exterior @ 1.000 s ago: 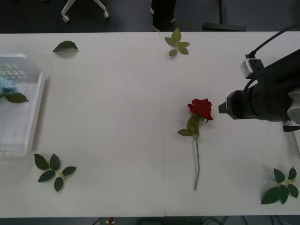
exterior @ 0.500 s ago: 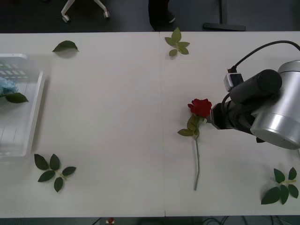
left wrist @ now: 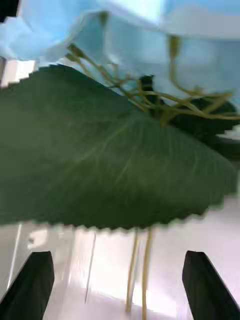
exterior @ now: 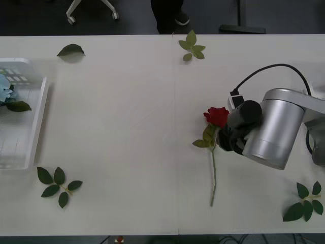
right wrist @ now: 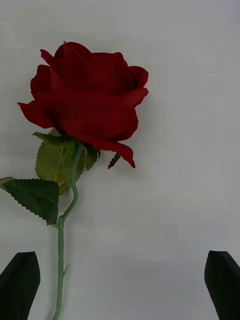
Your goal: Place the red flowers into the right box and the blue flowers into the left box. If a person shows an open palm, hand one flower to the person first, then continue sorting.
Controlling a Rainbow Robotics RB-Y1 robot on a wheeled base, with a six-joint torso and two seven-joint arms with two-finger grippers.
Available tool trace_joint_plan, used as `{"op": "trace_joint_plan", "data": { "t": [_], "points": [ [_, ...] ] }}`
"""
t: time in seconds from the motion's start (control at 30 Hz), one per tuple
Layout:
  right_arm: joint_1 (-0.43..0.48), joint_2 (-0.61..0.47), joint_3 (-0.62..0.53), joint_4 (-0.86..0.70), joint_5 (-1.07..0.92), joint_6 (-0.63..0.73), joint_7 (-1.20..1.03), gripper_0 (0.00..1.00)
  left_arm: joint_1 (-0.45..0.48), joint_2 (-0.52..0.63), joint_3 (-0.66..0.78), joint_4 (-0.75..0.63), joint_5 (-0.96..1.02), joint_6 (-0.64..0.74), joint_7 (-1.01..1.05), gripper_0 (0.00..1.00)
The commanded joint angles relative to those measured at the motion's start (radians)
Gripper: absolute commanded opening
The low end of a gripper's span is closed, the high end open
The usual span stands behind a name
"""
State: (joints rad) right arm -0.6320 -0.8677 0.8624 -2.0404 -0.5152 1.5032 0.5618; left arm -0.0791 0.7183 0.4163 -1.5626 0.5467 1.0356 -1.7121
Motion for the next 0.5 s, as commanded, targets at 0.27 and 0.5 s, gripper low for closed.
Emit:
{"op": "trace_joint_plan", "data": {
  "t": [0.27, 0.5],
  "points": [
    [-0.054, 0.111, 0.067, 0.114, 0.069, -0.015, -0.085, 0.97, -0.05, 0.027, 0.076, -0.412, 0.061, 0.402, 0.012, 0.74],
    [-0.064, 0.176, 0.087, 0.193, 0.096, -0.015, -0.086, 0.97, -0.091, 0.027, -0.033, -0.525, 0.186, 0.416, 0.005, 0.74]
  ]
}}
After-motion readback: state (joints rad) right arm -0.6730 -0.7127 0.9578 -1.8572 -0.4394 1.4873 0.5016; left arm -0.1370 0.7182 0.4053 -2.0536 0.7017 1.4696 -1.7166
